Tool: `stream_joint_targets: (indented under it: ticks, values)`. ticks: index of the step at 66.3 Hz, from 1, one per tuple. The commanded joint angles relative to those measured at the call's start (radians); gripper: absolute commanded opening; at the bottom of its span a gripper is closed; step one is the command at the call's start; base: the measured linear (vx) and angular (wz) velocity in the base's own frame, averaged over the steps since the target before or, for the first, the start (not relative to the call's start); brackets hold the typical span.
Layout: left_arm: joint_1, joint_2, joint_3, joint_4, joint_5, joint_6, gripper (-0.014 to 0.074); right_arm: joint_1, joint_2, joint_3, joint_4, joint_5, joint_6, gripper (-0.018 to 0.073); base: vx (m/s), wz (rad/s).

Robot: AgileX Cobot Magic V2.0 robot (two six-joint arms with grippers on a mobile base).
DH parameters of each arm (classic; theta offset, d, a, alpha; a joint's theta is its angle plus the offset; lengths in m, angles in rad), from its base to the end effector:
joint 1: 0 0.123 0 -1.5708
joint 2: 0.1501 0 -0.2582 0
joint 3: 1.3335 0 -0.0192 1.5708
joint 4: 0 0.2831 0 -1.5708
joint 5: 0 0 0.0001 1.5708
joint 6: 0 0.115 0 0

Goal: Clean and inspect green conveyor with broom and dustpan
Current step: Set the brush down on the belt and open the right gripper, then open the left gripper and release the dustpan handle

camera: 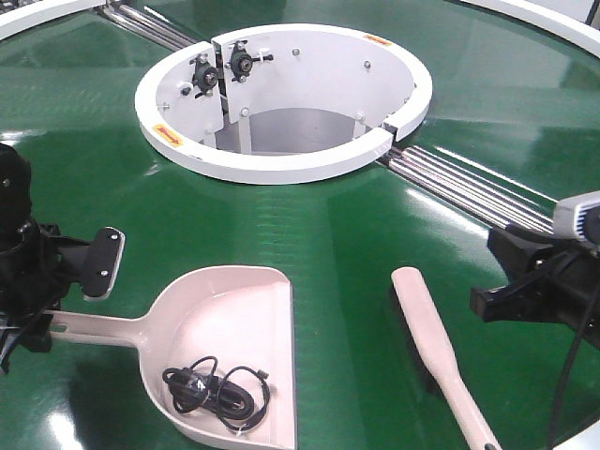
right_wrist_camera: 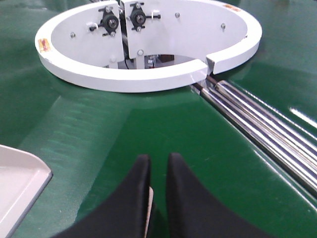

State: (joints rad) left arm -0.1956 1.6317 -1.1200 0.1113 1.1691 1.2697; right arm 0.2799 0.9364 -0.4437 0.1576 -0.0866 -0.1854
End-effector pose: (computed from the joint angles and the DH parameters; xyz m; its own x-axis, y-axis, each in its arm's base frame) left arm 0.3137 -0.0502 0.1620 -0.0607 0.9927 0.1041 0.9982 0.0604 0.0061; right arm 0.2471 0.0694 0.2212 -0.2947 -0.1142 -0.9487 -0.2723 0.9617 -0.0312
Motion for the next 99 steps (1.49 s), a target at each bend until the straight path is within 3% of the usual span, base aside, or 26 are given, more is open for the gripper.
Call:
stream_joint_targets:
  ticks: [1, 75, 99]
  values:
    - [-0.009, -0.034, -0.027, -0.026, 0.0, -0.001, -0.0022, -0.005, -0.03, -0.025, -0.003, -0.084, -0.007, -0.0011, 0.0, 0.0]
    - [-0.009, -0.034, -0.027, -0.026, 0.007, -0.001, -0.0022, -0.005, -0.032, -0.025, -0.003, -0.091, -0.007, -0.001, 0.0, 0.0]
    - [-0.009, -0.035, -0.027, 0.04, 0.019, -0.001, 0.0001, -0.005, -0.032, -0.025, -0.003, -0.091, -0.007, -0.001, 0.0, 0.0]
